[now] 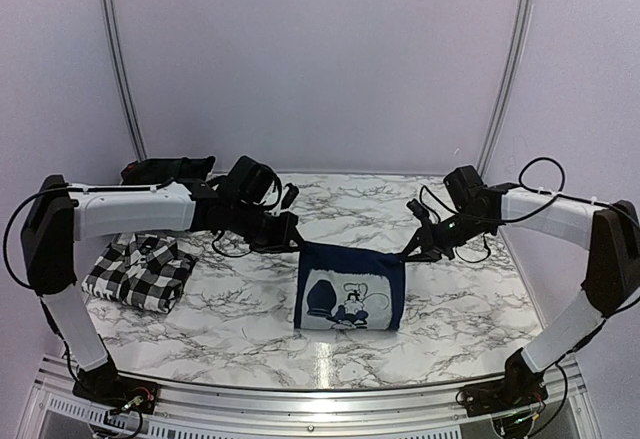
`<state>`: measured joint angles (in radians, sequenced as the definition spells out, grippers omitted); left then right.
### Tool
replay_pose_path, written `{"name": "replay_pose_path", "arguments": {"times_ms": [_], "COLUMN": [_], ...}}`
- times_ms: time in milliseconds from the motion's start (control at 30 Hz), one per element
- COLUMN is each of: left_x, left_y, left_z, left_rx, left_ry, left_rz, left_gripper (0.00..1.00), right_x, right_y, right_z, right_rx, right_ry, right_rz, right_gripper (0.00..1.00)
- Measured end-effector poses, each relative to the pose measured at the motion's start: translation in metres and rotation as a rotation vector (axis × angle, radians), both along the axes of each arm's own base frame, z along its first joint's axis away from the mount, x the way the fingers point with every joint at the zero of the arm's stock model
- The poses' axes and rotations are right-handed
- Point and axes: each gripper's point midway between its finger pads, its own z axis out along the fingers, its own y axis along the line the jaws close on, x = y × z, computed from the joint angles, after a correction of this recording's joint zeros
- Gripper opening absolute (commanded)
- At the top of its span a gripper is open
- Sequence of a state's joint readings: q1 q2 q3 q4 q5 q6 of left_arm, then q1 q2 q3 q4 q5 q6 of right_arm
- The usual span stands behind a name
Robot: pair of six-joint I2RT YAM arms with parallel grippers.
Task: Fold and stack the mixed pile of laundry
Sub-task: Fold the 2/3-rectangle-folded T-shirt at the center of the board.
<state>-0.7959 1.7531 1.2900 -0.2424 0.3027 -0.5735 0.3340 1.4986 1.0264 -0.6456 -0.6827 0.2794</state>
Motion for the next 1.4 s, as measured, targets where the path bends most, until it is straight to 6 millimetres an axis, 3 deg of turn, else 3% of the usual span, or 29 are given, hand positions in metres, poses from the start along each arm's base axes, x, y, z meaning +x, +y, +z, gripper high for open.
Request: {"name": "replay_pose_path", "arguments": {"times_ms": [267, 633, 833, 933, 1000, 1033, 1133, 1267, 1300, 1400], "left_x": [0.043, 0.087, 0.097, 0.099, 0.101, 0.102, 0.103, 0.103, 0.102, 0.094], "left_y": [-0.005, 0.007, 0.006, 0.004, 0.002, 0.002, 0.001, 0.007, 0.012, 0.023], "left_z": [-0.023, -0.080, -0.108, -0.115, -0.116, -0.116, -0.114, -0.105, -0.097, -0.060], "left_rx": [0.023, 0.076, 0.100, 0.106, 0.104, 0.102, 0.100, 0.115, 0.118, 0.096], "left_ry": [0.015, 0.083, 0.114, 0.121, 0.119, 0.119, 0.111, 0.080, 0.067, 0.013], "left_rz": [0.009, 0.047, 0.047, 0.046, 0.046, 0.045, 0.039, 0.050, 0.059, 0.072], "left_gripper": [0.00, 0.00, 0.00, 0.00, 0.00, 0.09, 0.46, 0.90, 0.98, 0.99], "right_x": [0.050, 0.099, 0.107, 0.109, 0.110, 0.111, 0.112, 0.117, 0.118, 0.121], "right_y": [-0.002, 0.004, -0.001, 0.000, 0.001, 0.001, 0.001, -0.005, -0.009, -0.020], "right_z": [-0.021, -0.063, -0.097, -0.103, -0.102, -0.102, -0.097, -0.071, -0.058, -0.008], "right_rx": [-0.010, -0.022, -0.039, -0.032, -0.028, -0.030, -0.027, -0.029, -0.026, -0.005], "right_ry": [0.034, 0.072, 0.123, 0.126, 0.121, 0.120, 0.118, 0.065, 0.041, -0.076], "right_rz": [-0.035, -0.048, -0.063, -0.062, -0.063, -0.065, -0.067, -0.080, -0.087, -0.099], "right_gripper": [0.00, 0.00, 0.00, 0.01, 0.12, 0.18, 0.38, 0.56, 0.57, 0.57]}}
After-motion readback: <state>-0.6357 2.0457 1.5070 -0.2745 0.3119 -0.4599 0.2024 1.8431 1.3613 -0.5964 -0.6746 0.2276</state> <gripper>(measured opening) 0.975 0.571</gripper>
